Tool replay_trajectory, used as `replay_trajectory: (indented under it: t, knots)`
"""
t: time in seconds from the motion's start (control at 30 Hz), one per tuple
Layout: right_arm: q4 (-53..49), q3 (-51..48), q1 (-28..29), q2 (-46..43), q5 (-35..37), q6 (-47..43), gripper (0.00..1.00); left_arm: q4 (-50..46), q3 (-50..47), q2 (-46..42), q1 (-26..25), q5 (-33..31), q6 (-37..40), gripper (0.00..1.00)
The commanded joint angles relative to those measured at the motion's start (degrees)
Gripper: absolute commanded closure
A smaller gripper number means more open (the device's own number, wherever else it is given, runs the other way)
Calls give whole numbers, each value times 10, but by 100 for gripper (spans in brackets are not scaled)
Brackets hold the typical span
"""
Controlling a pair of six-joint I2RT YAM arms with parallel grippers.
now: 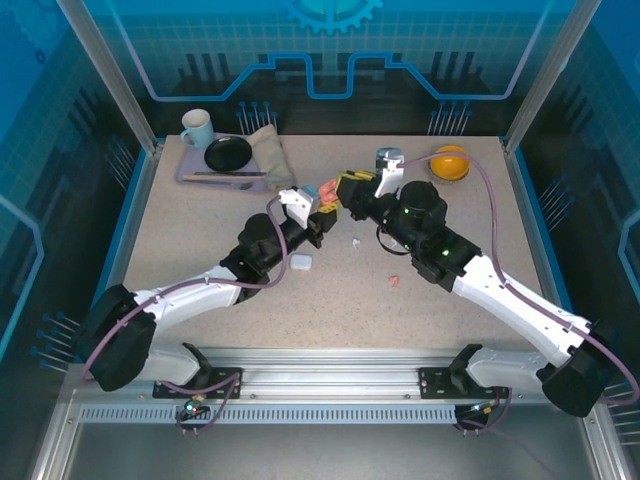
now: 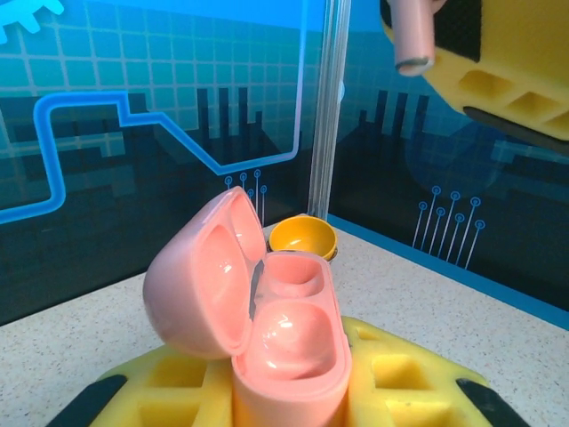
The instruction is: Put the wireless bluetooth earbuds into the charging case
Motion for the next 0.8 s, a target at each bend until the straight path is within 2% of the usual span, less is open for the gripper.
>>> replay_trajectory:
  t: [0.0,0.77]
  knots:
    - [49,-6,13,4,-7,4,73,16,26,6,-6,14,-7,100]
    - [61,-31,24,29,-6,23,74,10,38,2,-7,15,-7,100]
